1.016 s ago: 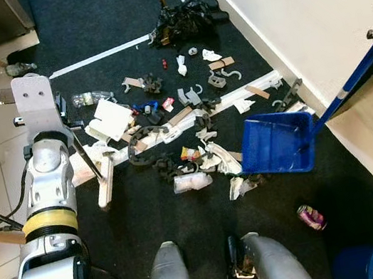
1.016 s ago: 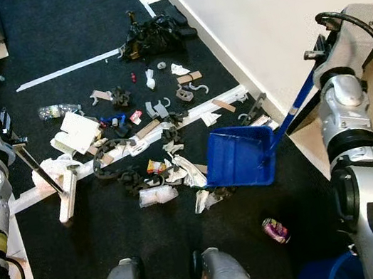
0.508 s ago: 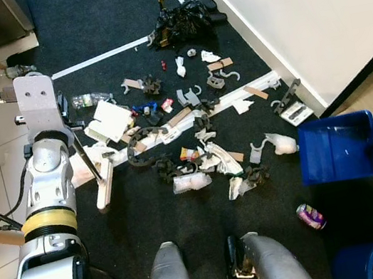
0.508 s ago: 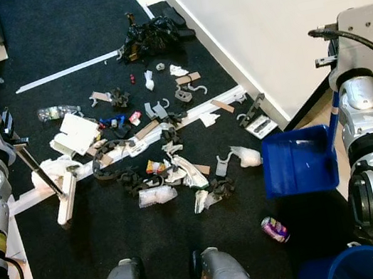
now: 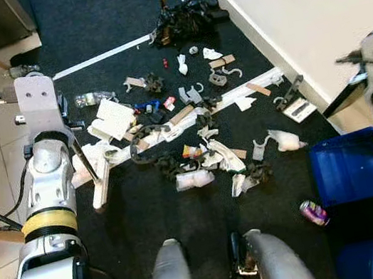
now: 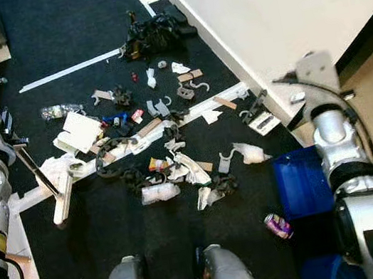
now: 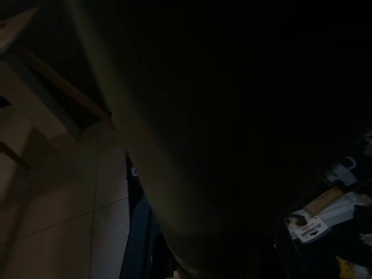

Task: Sweep floor

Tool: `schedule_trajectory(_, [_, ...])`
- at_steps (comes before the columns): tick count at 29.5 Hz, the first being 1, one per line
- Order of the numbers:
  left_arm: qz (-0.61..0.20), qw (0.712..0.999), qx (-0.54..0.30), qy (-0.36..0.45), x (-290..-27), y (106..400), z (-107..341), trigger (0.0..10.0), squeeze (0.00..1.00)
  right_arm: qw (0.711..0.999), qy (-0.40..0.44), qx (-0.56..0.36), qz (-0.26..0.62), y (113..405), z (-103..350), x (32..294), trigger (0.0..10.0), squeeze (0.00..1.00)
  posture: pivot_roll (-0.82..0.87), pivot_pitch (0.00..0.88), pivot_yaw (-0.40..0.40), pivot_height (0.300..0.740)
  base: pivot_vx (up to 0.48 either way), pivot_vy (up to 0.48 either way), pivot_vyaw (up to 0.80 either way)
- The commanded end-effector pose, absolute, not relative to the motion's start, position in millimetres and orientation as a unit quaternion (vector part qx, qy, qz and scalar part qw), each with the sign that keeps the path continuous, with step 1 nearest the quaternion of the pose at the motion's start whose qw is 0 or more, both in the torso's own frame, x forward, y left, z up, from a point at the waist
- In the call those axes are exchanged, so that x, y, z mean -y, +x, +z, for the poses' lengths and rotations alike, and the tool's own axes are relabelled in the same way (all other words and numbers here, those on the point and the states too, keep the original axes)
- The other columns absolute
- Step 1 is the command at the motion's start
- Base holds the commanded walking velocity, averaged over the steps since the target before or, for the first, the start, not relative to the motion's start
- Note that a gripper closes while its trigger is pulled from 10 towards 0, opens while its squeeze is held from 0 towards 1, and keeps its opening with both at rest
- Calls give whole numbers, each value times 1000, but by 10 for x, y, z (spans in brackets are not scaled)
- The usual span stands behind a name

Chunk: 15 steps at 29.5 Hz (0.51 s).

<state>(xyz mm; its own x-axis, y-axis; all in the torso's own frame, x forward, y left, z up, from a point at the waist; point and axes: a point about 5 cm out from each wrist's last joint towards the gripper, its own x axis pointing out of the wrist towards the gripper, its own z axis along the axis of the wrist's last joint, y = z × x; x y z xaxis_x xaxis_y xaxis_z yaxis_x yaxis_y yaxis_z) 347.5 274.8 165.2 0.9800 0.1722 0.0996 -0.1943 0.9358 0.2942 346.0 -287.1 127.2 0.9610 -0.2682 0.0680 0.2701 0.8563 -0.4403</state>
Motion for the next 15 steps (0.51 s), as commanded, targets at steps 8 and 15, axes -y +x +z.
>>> schedule_trajectory(8, [111, 979, 56, 162, -2774, 3442, 1673, 10000, 0, 978, -160, 7, -132, 3439, 1069, 2592, 10000, 0, 204, 255, -11, 740, 0, 0, 0])
schedule_trajectory(15, [115, 978, 61, 162, -2800, 3444, 1703, 10000, 0, 980, -119, 30, -156, 3522, 1206, 2571, 10000, 0, 204, 252, -15, 740, 0, 0, 0])
